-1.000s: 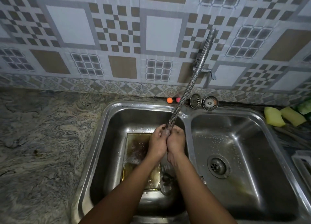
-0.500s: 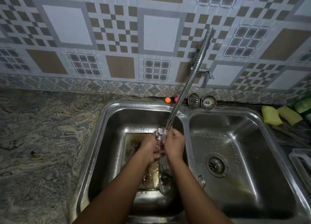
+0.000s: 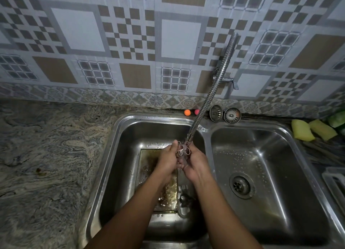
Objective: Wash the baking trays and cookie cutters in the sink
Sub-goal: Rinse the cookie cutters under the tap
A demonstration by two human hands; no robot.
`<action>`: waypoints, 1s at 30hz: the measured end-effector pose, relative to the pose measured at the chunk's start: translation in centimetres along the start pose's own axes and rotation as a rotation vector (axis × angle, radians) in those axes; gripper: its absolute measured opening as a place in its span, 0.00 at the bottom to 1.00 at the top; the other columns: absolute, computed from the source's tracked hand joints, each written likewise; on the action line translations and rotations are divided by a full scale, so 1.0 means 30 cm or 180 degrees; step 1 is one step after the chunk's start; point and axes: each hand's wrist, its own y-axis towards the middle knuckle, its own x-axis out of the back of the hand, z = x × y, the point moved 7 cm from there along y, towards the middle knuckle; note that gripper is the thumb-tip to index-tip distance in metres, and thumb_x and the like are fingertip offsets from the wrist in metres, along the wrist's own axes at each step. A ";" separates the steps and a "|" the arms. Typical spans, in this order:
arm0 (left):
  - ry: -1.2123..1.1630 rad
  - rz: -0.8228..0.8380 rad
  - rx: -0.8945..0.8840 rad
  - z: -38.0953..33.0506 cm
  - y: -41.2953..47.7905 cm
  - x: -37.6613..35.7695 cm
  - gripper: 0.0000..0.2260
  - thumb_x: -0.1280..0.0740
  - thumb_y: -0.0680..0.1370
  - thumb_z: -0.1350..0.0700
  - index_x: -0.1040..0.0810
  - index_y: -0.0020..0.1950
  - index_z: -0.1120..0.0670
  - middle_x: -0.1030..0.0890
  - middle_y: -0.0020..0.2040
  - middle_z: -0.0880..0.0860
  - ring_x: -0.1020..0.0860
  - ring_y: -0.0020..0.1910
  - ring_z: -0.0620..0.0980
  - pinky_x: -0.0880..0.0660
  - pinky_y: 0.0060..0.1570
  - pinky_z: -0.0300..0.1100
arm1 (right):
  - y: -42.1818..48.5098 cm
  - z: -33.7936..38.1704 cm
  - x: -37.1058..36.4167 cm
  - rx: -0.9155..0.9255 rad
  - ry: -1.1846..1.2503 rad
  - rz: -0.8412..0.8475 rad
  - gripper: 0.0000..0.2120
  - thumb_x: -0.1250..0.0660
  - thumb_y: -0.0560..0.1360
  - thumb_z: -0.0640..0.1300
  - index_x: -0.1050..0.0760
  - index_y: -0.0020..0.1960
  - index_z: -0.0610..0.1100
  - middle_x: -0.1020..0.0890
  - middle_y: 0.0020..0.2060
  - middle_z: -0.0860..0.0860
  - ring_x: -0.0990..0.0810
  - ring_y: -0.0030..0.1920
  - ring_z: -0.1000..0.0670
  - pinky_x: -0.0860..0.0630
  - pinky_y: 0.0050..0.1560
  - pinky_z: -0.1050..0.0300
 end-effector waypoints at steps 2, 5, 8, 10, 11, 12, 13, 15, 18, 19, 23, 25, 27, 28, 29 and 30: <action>-0.0628 0.0439 0.0379 0.017 -0.004 -0.021 0.16 0.38 0.81 0.44 0.17 0.46 0.54 0.22 0.34 0.51 0.27 0.31 0.46 0.27 0.39 0.43 | 0.005 0.009 0.014 0.0055 -0.0017 -0.0016 0.09 0.34 0.79 0.44 0.23 0.56 0.40 0.17 0.36 0.45 0.24 0.26 0.52 0.29 0.24 0.60; -0.0487 0.0656 0.0592 0.022 -0.011 -0.037 0.13 0.33 0.80 0.48 0.16 0.45 0.55 0.22 0.33 0.51 0.28 0.30 0.46 0.30 0.34 0.40 | -0.002 0.013 0.030 0.0280 -0.0380 -0.0151 0.15 0.34 0.79 0.49 0.21 0.57 0.39 0.18 0.35 0.47 0.26 0.26 0.53 0.31 0.23 0.61; 0.0299 0.0227 0.0496 0.016 -0.006 -0.015 0.10 0.28 0.76 0.51 0.20 0.46 0.57 0.24 0.27 0.49 0.31 0.23 0.44 0.36 0.23 0.36 | -0.019 0.030 0.020 0.0630 -0.0631 -0.0289 0.14 0.38 0.81 0.50 0.21 0.54 0.40 0.19 0.37 0.46 0.23 0.29 0.52 0.26 0.27 0.59; 0.0433 0.0150 0.0579 0.031 0.008 -0.003 0.10 0.27 0.75 0.49 0.21 0.45 0.54 0.28 0.25 0.47 0.35 0.23 0.43 0.40 0.23 0.36 | -0.031 0.037 0.001 0.0820 -0.0810 -0.0340 0.09 0.40 0.82 0.43 0.21 0.54 0.42 0.18 0.39 0.46 0.22 0.33 0.53 0.25 0.30 0.60; 0.0196 0.0260 0.0666 0.043 0.013 -0.009 0.08 0.28 0.76 0.49 0.21 0.44 0.53 0.29 0.24 0.46 0.36 0.24 0.42 0.41 0.24 0.36 | -0.031 0.033 -0.005 0.0817 -0.0785 -0.0363 0.09 0.40 0.82 0.41 0.22 0.54 0.42 0.19 0.38 0.46 0.23 0.32 0.52 0.26 0.29 0.60; -0.0133 0.0382 0.0711 0.048 0.012 -0.020 0.06 0.29 0.75 0.50 0.21 0.43 0.52 0.30 0.25 0.46 0.37 0.24 0.42 0.40 0.25 0.36 | -0.028 0.024 -0.007 0.0747 -0.0652 -0.0382 0.08 0.40 0.82 0.41 0.22 0.53 0.42 0.19 0.36 0.46 0.24 0.30 0.52 0.28 0.27 0.60; -0.0446 0.0453 0.0714 0.052 0.015 -0.024 0.06 0.29 0.74 0.50 0.21 0.44 0.52 0.30 0.27 0.46 0.36 0.25 0.42 0.39 0.27 0.37 | -0.026 0.016 -0.009 0.0652 -0.0466 -0.0400 0.08 0.40 0.82 0.40 0.21 0.52 0.43 0.19 0.34 0.46 0.24 0.29 0.51 0.29 0.27 0.60; -0.0952 0.0583 0.0660 0.059 0.015 -0.020 0.09 0.28 0.73 0.48 0.20 0.44 0.53 0.29 0.30 0.48 0.34 0.28 0.44 0.36 0.32 0.40 | -0.019 0.012 -0.005 0.0529 -0.0234 -0.0420 0.10 0.41 0.82 0.40 0.21 0.52 0.42 0.18 0.35 0.45 0.21 0.30 0.50 0.26 0.29 0.59; -0.0976 0.0684 0.0515 0.061 0.027 0.007 0.15 0.26 0.69 0.43 0.25 0.36 0.52 0.29 0.30 0.49 0.33 0.30 0.46 0.34 0.34 0.42 | -0.023 0.024 0.003 0.0601 -0.0761 -0.0398 0.11 0.42 0.82 0.39 0.21 0.51 0.41 0.19 0.31 0.47 0.24 0.27 0.51 0.30 0.25 0.61; -0.0888 0.0661 0.0494 0.055 0.029 0.015 0.17 0.24 0.67 0.42 0.25 0.37 0.53 0.29 0.30 0.50 0.32 0.30 0.47 0.33 0.33 0.41 | -0.028 0.028 0.009 0.0674 -0.0959 -0.0457 0.11 0.42 0.82 0.39 0.21 0.50 0.42 0.19 0.30 0.48 0.24 0.27 0.51 0.30 0.25 0.61; -0.0614 0.0223 0.0352 0.017 0.032 0.054 0.20 0.24 0.72 0.47 0.23 0.55 0.57 0.22 0.34 0.54 0.26 0.28 0.49 0.27 0.28 0.41 | -0.022 0.017 0.010 0.0817 -0.1341 -0.0458 0.10 0.44 0.84 0.44 0.26 0.50 0.41 0.22 0.33 0.48 0.26 0.27 0.54 0.30 0.25 0.60; -0.0471 -0.0058 0.0139 0.000 0.035 0.063 0.12 0.29 0.78 0.52 0.25 0.54 0.58 0.21 0.33 0.54 0.26 0.26 0.48 0.28 0.24 0.40 | -0.019 0.006 -0.016 0.0816 -0.1138 -0.0328 0.09 0.45 0.84 0.44 0.29 0.50 0.42 0.25 0.32 0.47 0.29 0.26 0.53 0.33 0.25 0.60; -0.0634 -0.0096 -0.0039 -0.013 0.029 0.039 0.11 0.32 0.80 0.53 0.23 0.55 0.60 0.21 0.34 0.54 0.28 0.27 0.46 0.30 0.24 0.38 | -0.016 -0.010 -0.042 0.0634 -0.0689 -0.0222 0.04 0.42 0.82 0.40 0.29 0.51 0.42 0.24 0.32 0.47 0.28 0.27 0.54 0.32 0.25 0.61; -0.0705 -0.0105 -0.0106 -0.018 0.026 0.029 0.11 0.33 0.80 0.53 0.22 0.58 0.60 0.19 0.36 0.54 0.26 0.30 0.46 0.30 0.27 0.38 | -0.016 -0.020 -0.049 0.0532 -0.0504 -0.0191 0.02 0.38 0.81 0.39 0.27 0.53 0.41 0.22 0.32 0.47 0.27 0.27 0.54 0.30 0.25 0.61; -0.0706 -0.0116 -0.0145 -0.019 0.027 0.025 0.11 0.34 0.81 0.54 0.21 0.59 0.58 0.17 0.40 0.55 0.25 0.32 0.46 0.29 0.28 0.37 | -0.015 -0.029 -0.046 0.0450 -0.0398 -0.0224 0.03 0.35 0.80 0.39 0.25 0.53 0.41 0.21 0.32 0.47 0.25 0.27 0.54 0.29 0.26 0.61; -0.0683 -0.0104 -0.0151 -0.019 0.028 0.023 0.10 0.34 0.81 0.55 0.20 0.59 0.56 0.16 0.42 0.55 0.24 0.32 0.46 0.29 0.27 0.36 | -0.010 -0.035 -0.034 0.0396 -0.0395 -0.0314 0.03 0.34 0.79 0.39 0.24 0.52 0.40 0.20 0.31 0.47 0.25 0.26 0.54 0.28 0.26 0.61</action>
